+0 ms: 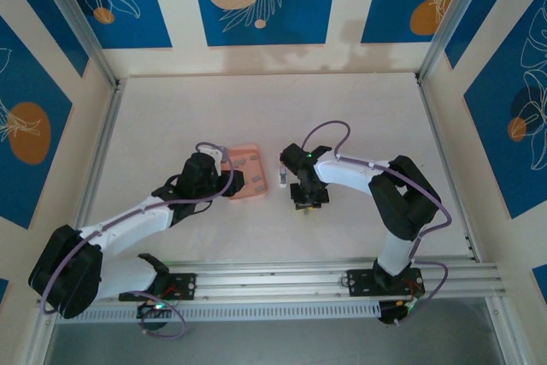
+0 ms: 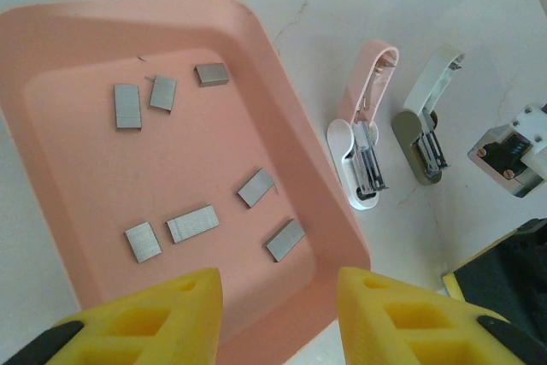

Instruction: Load the staples into the stapler

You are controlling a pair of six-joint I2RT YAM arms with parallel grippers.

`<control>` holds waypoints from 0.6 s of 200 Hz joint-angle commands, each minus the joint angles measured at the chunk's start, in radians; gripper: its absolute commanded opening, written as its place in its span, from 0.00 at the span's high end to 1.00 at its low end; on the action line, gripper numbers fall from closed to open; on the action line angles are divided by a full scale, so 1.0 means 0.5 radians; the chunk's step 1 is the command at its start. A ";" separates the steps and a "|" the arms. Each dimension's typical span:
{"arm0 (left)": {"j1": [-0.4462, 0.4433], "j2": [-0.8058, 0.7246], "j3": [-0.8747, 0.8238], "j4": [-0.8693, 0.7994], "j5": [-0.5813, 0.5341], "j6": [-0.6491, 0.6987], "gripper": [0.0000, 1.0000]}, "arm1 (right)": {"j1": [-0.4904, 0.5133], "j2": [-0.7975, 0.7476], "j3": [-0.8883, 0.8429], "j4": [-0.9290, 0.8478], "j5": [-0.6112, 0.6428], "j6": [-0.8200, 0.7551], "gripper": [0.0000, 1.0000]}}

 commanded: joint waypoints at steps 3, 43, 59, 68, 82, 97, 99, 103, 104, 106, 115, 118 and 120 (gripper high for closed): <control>-0.022 -0.033 -0.019 0.003 -0.025 0.025 0.60 | 0.003 0.056 0.004 -0.027 0.014 0.009 0.74; -0.023 -0.036 -0.017 0.002 -0.024 0.029 0.61 | -0.004 0.070 -0.011 -0.010 0.010 0.012 0.73; -0.021 -0.036 -0.017 0.004 -0.024 0.028 0.60 | -0.007 0.079 -0.011 0.001 0.004 0.013 0.73; -0.022 -0.036 -0.017 0.001 -0.026 0.028 0.61 | -0.010 0.088 -0.010 0.004 0.001 0.011 0.73; -0.022 -0.039 -0.018 0.000 -0.025 0.028 0.60 | -0.010 0.100 -0.008 0.015 -0.007 0.007 0.74; -0.022 -0.044 -0.020 0.000 -0.028 0.032 0.61 | -0.010 0.113 -0.008 0.021 -0.016 0.008 0.75; -0.021 -0.045 -0.020 0.000 -0.030 0.032 0.60 | -0.010 0.116 -0.008 0.022 -0.015 0.006 0.75; -0.022 -0.046 -0.020 0.000 -0.032 0.033 0.60 | -0.011 0.120 -0.007 0.024 -0.018 0.006 0.75; -0.022 -0.046 -0.020 0.000 -0.033 0.033 0.60 | -0.011 0.121 -0.007 0.024 -0.018 0.006 0.75; -0.022 -0.045 -0.022 0.000 -0.033 0.032 0.61 | -0.013 0.122 -0.008 0.026 -0.019 0.006 0.75; -0.024 -0.049 -0.022 -0.002 -0.035 0.034 0.60 | -0.015 0.128 -0.008 0.032 -0.026 0.006 0.76; -0.022 -0.048 -0.023 -0.003 -0.036 0.034 0.60 | -0.014 0.128 -0.008 0.032 -0.025 0.007 0.77; -0.024 -0.048 -0.022 -0.003 -0.034 0.032 0.61 | -0.014 0.129 -0.008 0.031 -0.026 0.006 0.77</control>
